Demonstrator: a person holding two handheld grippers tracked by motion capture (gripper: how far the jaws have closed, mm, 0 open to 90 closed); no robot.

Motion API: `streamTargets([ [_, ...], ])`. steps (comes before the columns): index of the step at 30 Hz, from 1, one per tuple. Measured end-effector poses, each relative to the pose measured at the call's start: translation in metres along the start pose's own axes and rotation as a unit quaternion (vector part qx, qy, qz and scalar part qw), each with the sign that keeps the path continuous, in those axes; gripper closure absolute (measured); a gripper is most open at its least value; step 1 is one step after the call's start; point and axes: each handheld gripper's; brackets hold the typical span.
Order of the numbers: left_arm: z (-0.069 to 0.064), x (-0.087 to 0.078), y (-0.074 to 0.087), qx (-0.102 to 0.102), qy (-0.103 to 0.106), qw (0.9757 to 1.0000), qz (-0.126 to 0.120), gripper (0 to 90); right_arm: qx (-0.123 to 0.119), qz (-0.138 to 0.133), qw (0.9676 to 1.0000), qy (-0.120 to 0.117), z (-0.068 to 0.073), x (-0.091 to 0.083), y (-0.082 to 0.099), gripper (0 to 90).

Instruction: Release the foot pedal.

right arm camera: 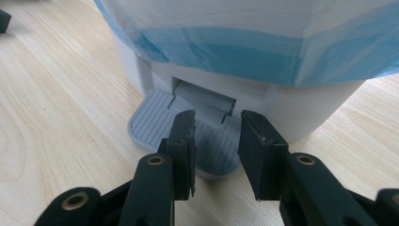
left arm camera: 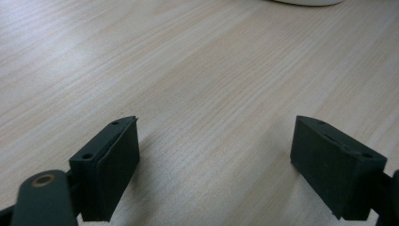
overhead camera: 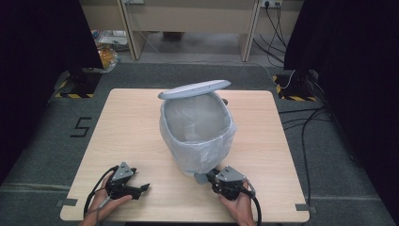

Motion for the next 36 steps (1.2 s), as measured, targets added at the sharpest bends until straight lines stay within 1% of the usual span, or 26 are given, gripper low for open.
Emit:
streamTargets([
  [2, 0.0, 0.0, 0.0, 0.0, 0.0, 1.0, 0.0, 15.1, -0.002, -0.001, 1.0, 0.003, 0.0, 0.0, 0.0, 65.1],
  [3, 0.0, 0.0, 0.0, 0.0, 0.0, 1.0, 0.0, 15.1, -0.001, -0.001, 1.0, 0.005, 0.0, 0.0, 0.0, 63.0],
  [7, 0.0, 0.0, 0.0, 0.0, 0.0, 1.0, 0.0, 15.2, 0.007, 0.0, 0.9999, 0.011, 0.001, -0.001, 0.0, 60.2],
  [11, 0.0, 0.0, 0.0, 0.0, 0.0, 1.0, 0.0, 15.2, 0.014, -0.001, 0.9997, 0.017, 0.0, 0.0, 0.0, 55.3],
  [15, 0.0, 0.0, 0.0, 0.0, 0.0, 1.0, 0.0, 15.2, 0.016, -0.004, 0.9997, 0.018, 0.0, -0.001, 0.0, 54.7],
  [16, 0.0, 0.0, 0.0, 0.0, 0.0, 1.0, 0.0, 15.2, 0.019, -0.003, 0.9996, 0.019, 0.0, -0.001, 0.0, 52.6],
  [17, 0.0, 0.0, 0.0, 0.0, 0.0, 1.0, 0.0, 15.2, 0.021, -0.003, 0.9995, 0.024, 0.0, -0.001, 0.0, 48.5],
  [18, 0.0, 0.0, 0.0, 0.0, 0.0, 1.0, 0.0, 15.2, 0.024, -0.002, 0.9993, 0.028, 0.0, -0.001, 0.0, 47.7],
  [20, 0.0, 0.0, 0.0, 0.0, 0.0, 1.0, 0.0, 15.2, 0.03, -0.002, 0.9993, 0.022, -0.001, -0.002, 0.001, 47.4],
  [22, 0.0, 0.0, 0.0, 0.0, 0.0, 1.0, 0.0, 15.2, 0.029, -0.003, 0.9993, 0.023, -0.001, -0.003, 0.001, 47.4],
  [24, 0.0, 0.0, 0.0, 0.0, 0.0, 1.0, 0.0, 15.2, 0.03, -0.004, 0.9992, 0.024, -0.002, -0.003, 0.001, 45.0],
  [27, 0.0, 0.0, 0.0, 0.0, 0.0, 1.0, 0.0, 15.2, 0.048, -0.007, 0.9986, 0.018, -0.004, -0.007, 0.002, 41.6],
  [29, 0.0, 0.0, 0.0, 0.0, 0.0, 1.0, 0.0, 15.2, 0.061, -0.02, 0.9979, 0.013, -0.006, -0.01, 0.002, 41.1],
  [30, 0.0, 0.0, 0.0, 0.0, 0.0, 1.0, 0.0, 15.4, 0.066, -0.026, 0.9975, 0.009, -0.007, -0.011, 0.002, 37.7],
  [31, 0.0, 0.0, 0.0, 0.0, 0.0, 1.0, 0.0, 15.4, 0.063, -0.021, 0.9977, 0.006, -0.008, -0.013, 0.002, 35.4],
  [33, 0.0, 0.0, 0.0, 0.0, 0.0, 1.0, 0.0, 15.6, 0.065, -0.019, 0.9977, 0.003, -0.009, -0.014, 0.004, 35.4],
  [34, 0.0, 0.0, 0.0, 0.0, 0.0, 1.0, 0.0, 15.6, 0.062, -0.018, 0.9979, 0.003, -0.01, -0.015, 0.005, 35.1],
  [36, 0.0, 0.0, 0.0, -0.001, 0.0, 1.0, -0.001, 15.6, 0.068, -0.026, 0.9973, 0.0, -0.012, -0.019, 0.008, 35.0],
])
Point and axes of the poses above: each handheld gripper's, and its own axes: x roughly forward along the jaws, y roughly out of its underside, z roughly to its left, and after that the axes turned 10 degrees about z, right-handed
